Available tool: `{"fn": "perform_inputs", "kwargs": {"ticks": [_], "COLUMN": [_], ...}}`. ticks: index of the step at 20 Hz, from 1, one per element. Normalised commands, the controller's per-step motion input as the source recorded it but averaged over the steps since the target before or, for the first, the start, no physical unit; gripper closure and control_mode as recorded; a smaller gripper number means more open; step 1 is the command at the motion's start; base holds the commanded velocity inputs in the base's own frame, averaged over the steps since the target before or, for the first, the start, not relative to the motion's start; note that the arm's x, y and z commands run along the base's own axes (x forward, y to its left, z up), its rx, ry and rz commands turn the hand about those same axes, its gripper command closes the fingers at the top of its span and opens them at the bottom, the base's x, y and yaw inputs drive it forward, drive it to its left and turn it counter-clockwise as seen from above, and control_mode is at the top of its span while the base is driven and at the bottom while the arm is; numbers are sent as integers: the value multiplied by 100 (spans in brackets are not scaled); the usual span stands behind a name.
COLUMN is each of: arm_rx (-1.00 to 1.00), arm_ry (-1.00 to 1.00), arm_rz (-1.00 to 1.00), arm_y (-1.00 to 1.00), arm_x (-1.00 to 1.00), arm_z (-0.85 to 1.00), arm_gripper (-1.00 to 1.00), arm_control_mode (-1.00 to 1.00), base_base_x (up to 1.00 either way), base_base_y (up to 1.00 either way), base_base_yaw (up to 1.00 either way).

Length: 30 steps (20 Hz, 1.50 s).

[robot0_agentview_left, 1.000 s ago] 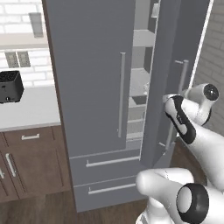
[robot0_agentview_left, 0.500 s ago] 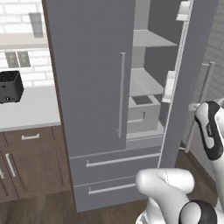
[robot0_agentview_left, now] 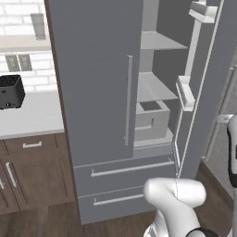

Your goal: Take the strawberry from the fridge and place it on top of the pancake, located on the dining counter.

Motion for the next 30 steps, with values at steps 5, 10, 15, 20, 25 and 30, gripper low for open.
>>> {"fn": "perform_inputs", "kwargs": {"ticks": [5, 10, 15, 20, 25, 30], "arm_rx": [-26, -56, -53, -23, -7, -3], "arm_ry": [22, 48, 50, 18, -4, -10], "arm_rz": [0, 0, -5, -2, 4, 5], "arm_y": [53, 100, 100, 31, -4, -28], "arm_x": [-19, 26, 50, 30, 94, 89], "arm_z": [48, 33, 1, -6, -3, -4], "arm_gripper": [-100, -100, -100, -100, -100, -100], "arm_control_mode": [-100, -100, -100, -100, -100, -100], "base_base_x": [0, 0, 0, 0, 0, 0], "base_base_y": [0, 0, 0, 0, 0, 0], "base_base_yaw": [0, 0, 0, 0, 0, 0]}}
